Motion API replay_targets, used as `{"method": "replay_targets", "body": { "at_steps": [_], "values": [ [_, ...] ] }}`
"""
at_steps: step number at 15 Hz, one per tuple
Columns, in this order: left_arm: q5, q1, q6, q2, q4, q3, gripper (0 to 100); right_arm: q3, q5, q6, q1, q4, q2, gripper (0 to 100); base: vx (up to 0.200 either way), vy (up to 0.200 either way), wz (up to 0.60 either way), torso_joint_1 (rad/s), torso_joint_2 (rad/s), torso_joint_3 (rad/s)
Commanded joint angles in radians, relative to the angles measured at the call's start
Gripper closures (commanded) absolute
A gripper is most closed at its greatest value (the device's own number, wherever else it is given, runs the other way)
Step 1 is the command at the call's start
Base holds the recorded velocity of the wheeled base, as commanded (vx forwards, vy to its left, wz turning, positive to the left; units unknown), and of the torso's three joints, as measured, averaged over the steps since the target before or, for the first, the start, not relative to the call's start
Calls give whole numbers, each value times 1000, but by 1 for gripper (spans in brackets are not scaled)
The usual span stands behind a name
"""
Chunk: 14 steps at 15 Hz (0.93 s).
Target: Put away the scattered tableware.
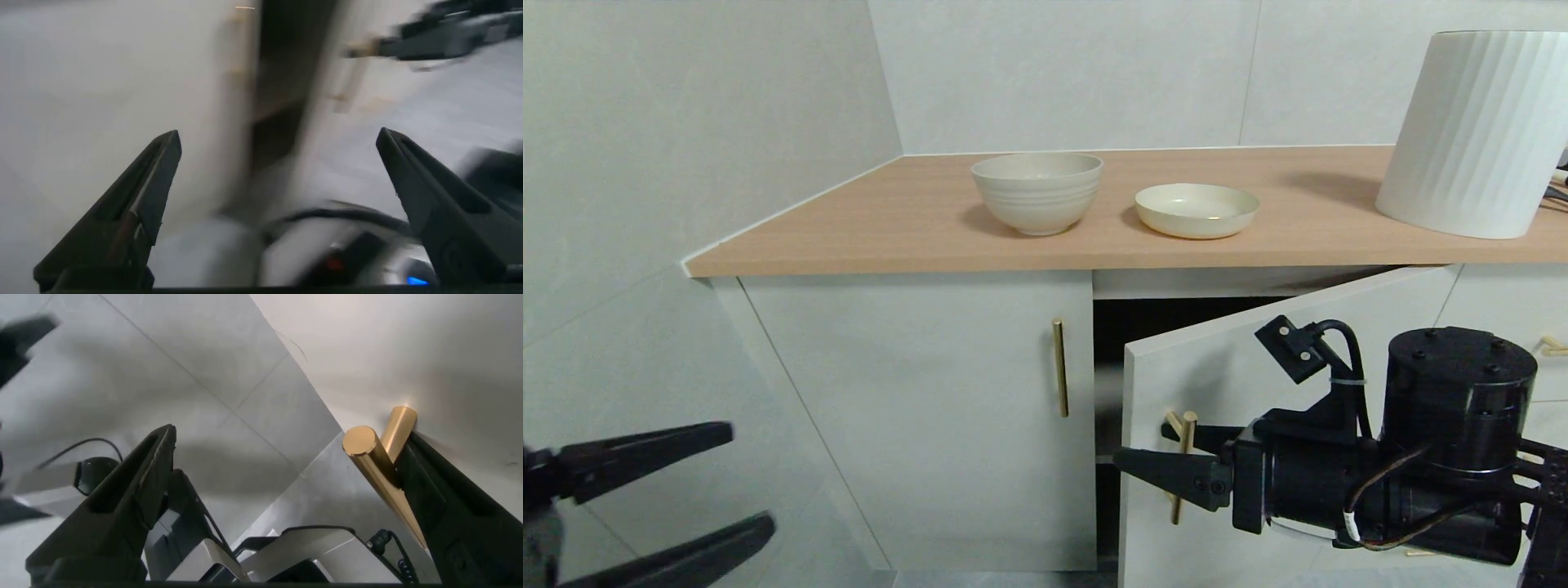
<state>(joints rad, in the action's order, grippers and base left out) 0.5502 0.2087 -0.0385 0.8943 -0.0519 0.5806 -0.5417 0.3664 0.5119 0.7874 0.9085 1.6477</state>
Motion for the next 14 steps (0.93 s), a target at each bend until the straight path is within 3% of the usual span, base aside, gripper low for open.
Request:
{"method": "replay_targets", "body": {
  "at_steps": [1,3,5,8,9,14],
  "values": [
    [22,116,-66,370,-210,16,0,2,6,2,6,-2,-2,0,0,0,0,0,0,0],
    [23,124,-69,465,-301,-28,0,3,6,0,7,-2,-2,0,0,0,0,0,0,0],
    [23,170,-70,528,-353,-73,0,6,6,0,6,0,1,0,0,0,0,0,0,0],
    [22,224,-70,566,-371,-90,0,9,6,0,6,-2,4,0,0,0,0,0,0,0],
    [22,225,-70,566,-371,-90,100,9,6,0,6,-2,3,0,0,0,0,0,0,0],
    [22,225,-60,581,-375,-79,100,11,6,-1,7,0,0,0,0,0,0,0,0,0]
  ]
}}
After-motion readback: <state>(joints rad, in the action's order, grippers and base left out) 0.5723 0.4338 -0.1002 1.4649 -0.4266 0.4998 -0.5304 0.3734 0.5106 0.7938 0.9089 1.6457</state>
